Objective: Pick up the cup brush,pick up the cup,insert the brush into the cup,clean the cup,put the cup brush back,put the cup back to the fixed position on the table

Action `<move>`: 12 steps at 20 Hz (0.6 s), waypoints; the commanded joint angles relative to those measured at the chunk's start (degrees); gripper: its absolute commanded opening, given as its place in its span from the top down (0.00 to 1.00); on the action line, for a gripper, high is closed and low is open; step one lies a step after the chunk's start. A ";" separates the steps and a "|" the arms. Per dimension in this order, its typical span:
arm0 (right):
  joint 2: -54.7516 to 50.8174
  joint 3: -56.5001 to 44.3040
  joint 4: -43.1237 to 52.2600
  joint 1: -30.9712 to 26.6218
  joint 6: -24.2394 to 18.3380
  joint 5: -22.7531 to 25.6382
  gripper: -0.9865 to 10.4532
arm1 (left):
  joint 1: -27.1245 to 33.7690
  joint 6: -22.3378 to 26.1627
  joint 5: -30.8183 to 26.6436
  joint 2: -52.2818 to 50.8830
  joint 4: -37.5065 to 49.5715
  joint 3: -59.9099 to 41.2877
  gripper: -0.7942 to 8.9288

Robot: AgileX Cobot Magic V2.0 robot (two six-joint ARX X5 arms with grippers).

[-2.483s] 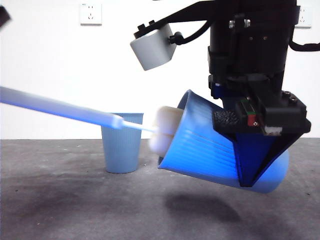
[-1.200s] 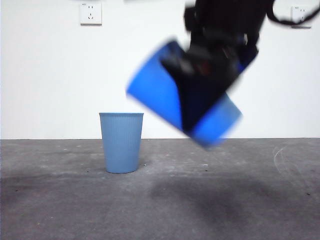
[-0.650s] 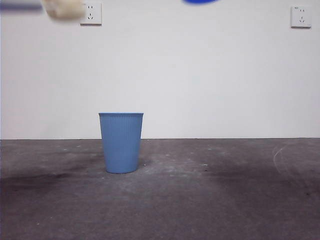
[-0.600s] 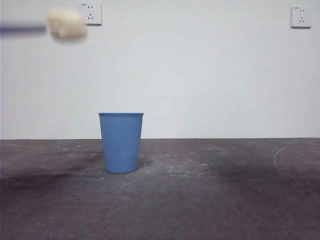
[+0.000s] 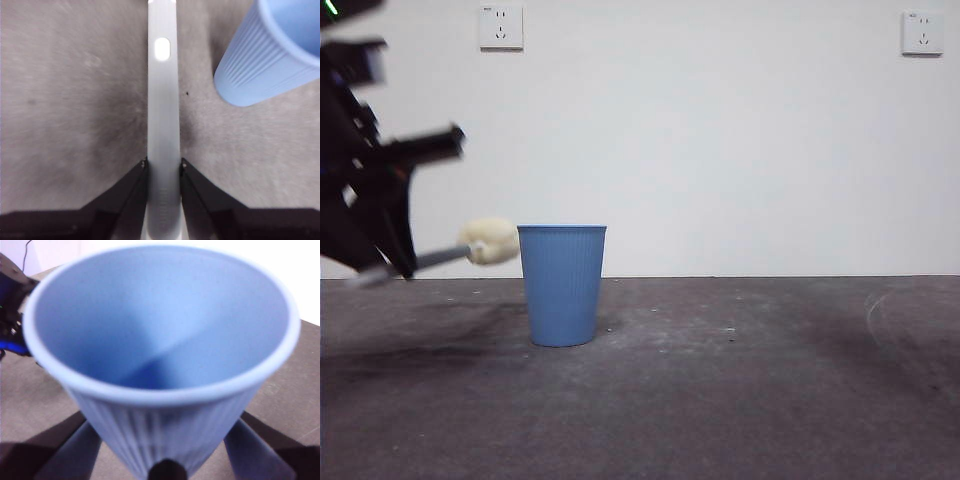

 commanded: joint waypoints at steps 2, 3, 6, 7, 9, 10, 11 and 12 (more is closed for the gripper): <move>0.00 0.13 0.46 0.20 0.66 0.26 0.93 | 0.22 1.90 -0.13 5.49 5.49 -0.37 0.93; 0.13 0.13 0.48 0.20 0.70 0.26 0.93 | 0.35 1.97 -0.44 7.08 7.04 -0.37 0.93; 0.11 0.13 0.28 0.20 1.11 0.26 0.93 | 1.62 2.40 -0.57 10.47 10.45 -0.37 0.93; 0.11 0.13 0.07 0.20 1.14 0.26 0.93 | 2.10 2.60 -0.68 11.47 11.08 -0.37 0.93; 0.11 0.13 -0.92 0.20 1.60 0.26 0.93 | 3.37 2.67 -1.95 13.29 11.78 -0.37 0.93; 0.11 0.13 -1.46 0.20 2.01 0.26 0.93 | 3.85 3.06 -1.81 13.94 12.31 -0.37 0.93; 0.11 0.13 -1.73 0.20 2.12 0.26 0.93 | 4.17 3.67 -1.81 14.60 13.00 -0.37 0.93; 0.11 0.13 -1.64 0.20 2.12 0.26 0.93 | 4.37 3.89 -1.81 14.95 13.40 -0.37 0.93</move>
